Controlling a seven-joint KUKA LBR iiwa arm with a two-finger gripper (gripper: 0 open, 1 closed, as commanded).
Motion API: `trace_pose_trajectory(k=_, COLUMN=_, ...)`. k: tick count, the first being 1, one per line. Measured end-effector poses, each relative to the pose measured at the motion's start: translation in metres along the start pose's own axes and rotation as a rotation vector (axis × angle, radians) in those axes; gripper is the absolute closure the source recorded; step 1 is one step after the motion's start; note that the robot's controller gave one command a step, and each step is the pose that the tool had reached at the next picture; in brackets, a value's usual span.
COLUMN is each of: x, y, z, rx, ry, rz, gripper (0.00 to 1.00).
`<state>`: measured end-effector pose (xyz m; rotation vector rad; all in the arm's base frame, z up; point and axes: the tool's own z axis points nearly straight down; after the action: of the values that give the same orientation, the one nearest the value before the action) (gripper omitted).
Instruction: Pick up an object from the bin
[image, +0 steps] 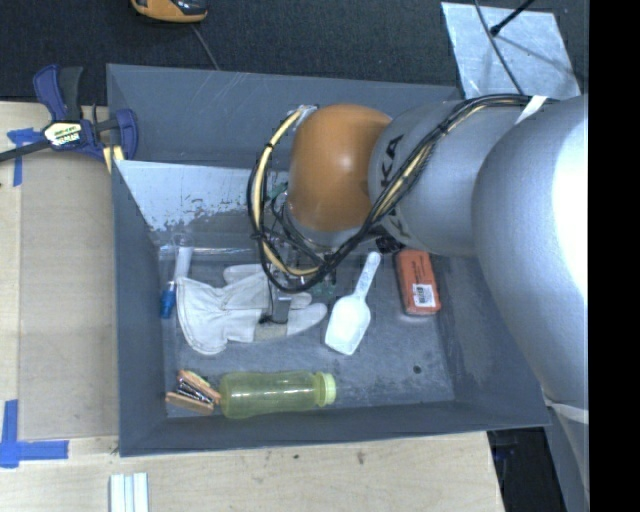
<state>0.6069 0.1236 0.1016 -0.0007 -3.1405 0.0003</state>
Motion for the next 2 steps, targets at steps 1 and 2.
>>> trace_pose_trajectory(k=1, x=0.001, y=-0.004, z=-0.012, rx=-0.002, ry=-0.005, rz=0.071, gripper=0.0)
trace_pose_trajectory(k=2, x=0.013, y=-0.024, z=0.033, rx=-0.001, ry=0.0, rz=0.155, gripper=0.0)
